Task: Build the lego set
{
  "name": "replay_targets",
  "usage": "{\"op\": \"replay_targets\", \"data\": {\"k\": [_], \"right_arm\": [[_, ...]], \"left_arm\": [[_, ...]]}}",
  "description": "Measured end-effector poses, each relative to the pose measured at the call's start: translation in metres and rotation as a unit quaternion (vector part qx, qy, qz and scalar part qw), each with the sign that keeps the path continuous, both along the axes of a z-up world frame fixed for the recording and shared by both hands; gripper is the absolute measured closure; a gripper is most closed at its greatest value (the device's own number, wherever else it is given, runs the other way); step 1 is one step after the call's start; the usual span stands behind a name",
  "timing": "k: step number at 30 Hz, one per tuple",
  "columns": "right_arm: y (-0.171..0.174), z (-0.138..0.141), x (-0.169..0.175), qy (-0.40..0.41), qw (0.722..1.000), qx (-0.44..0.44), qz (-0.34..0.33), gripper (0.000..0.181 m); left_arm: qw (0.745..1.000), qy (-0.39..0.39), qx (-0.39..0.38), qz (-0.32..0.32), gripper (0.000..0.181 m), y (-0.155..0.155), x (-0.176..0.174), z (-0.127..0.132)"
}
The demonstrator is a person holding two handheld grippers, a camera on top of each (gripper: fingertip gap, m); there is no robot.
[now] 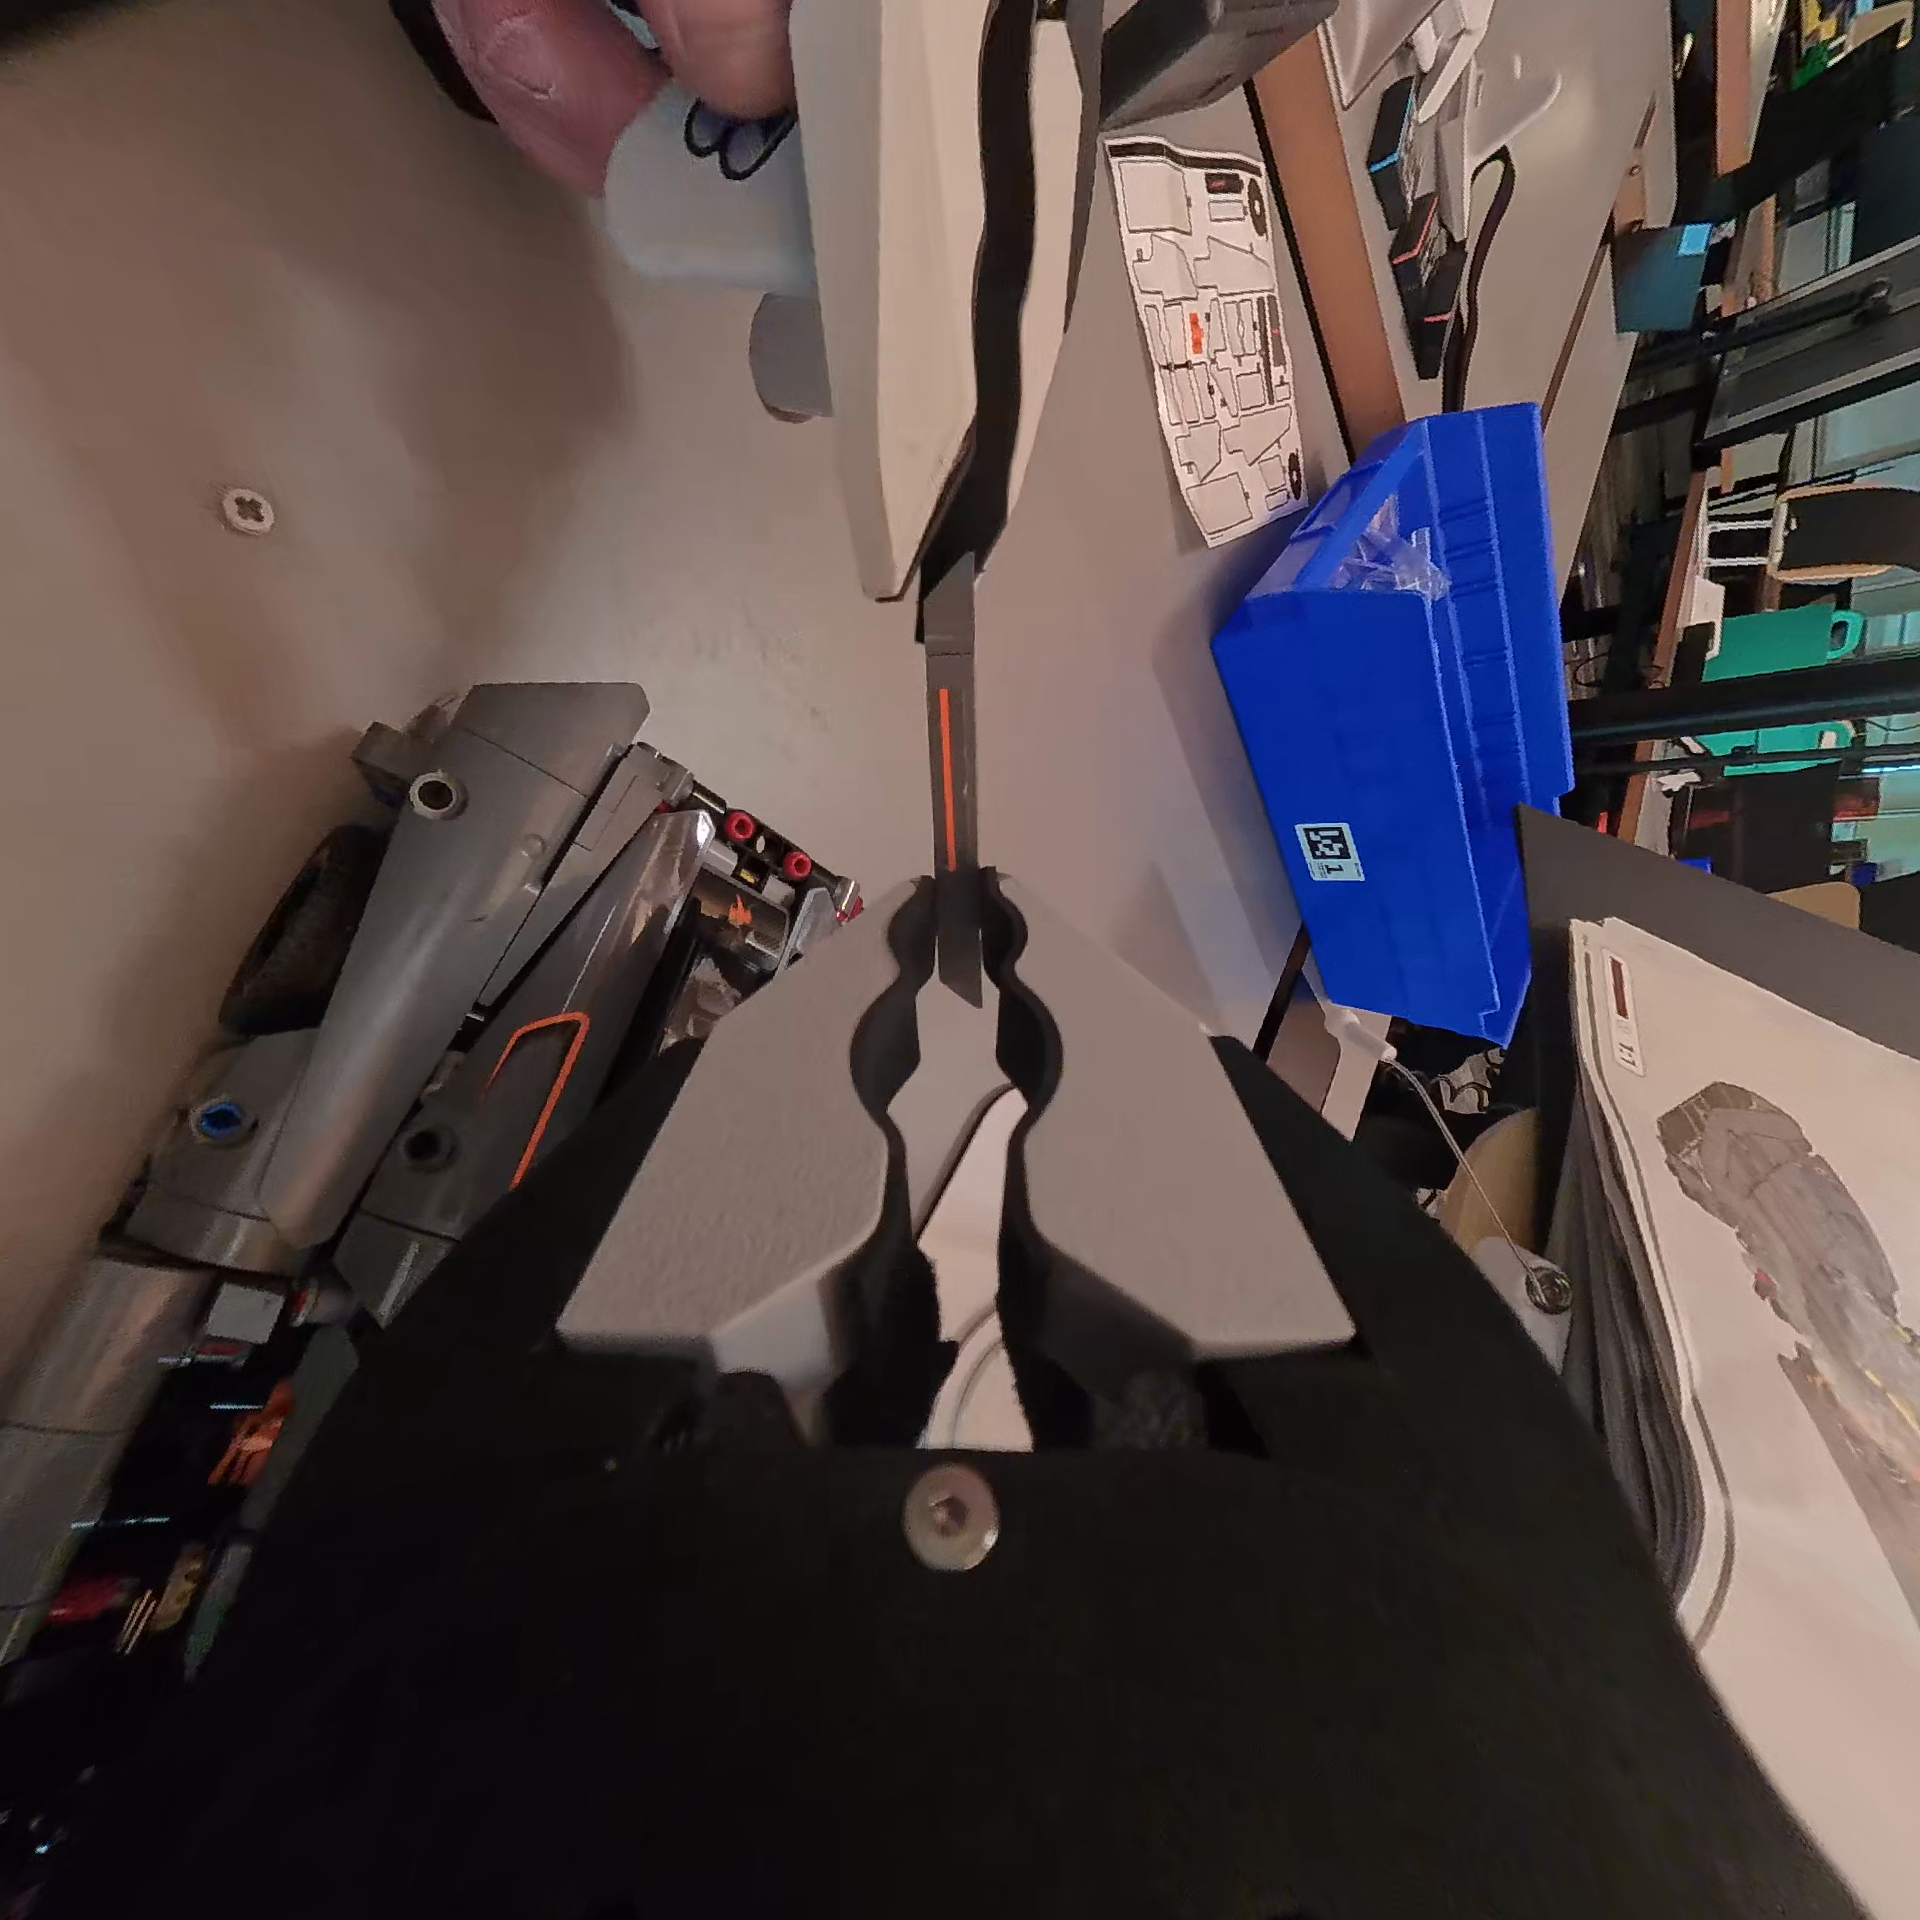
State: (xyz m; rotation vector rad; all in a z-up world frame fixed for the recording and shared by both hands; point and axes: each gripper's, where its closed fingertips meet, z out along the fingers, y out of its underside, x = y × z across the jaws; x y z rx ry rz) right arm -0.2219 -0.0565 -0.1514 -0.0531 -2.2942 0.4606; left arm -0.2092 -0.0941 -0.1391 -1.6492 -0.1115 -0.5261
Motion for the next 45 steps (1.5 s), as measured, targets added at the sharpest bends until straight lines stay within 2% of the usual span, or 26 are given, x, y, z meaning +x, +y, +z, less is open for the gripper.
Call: {"op": "replay_targets", "data": {"k": [4,7,19,23,29,35,45], "right_arm": [[-0.002,-0.001,0.002,0.0,1.0,0.014,0.006,0.175],[-0.006,-0.002,0.002,0.004,1.0,0.022,0.008,0.175],[-0.003,-0.002,-0.01,0.026,1.0,0.008,-0.005,0.172],[-0.002,-0.004,-0.011,0.027,1.0,0.011,-0.005,0.171],[-0.002,-0.013,-0.008,0.002,1.0,0.024,0.0,0.175],[-0.003,-0.018,-0.005,-0.01,0.999,0.052,0.008,0.175],[0.001,-0.01,-0.01,-0.007,1.0,0.028,-0.008,0.173]], "left_arm": [[1.0,0.013,-0.003,0.001,0.162,0.002,0.002,0.0],[0.999,0.029,-0.015,-0.002,0.176,0.004,0.005,-0.004],[0.987,0.149,-0.044,0.029,0.175,0.009,0.009,-0.013],[0.984,0.166,-0.053,0.026,0.175,0.01,0.011,-0.017],[0.986,0.15,-0.07,0.025,0.171,0.011,0.009,-0.023],[0.992,0.114,-0.035,0.031,0.166,0.008,0.005,-0.01],[0.995,0.076,-0.053,0.031,0.174,0.009,0.002,-0.017]]}}
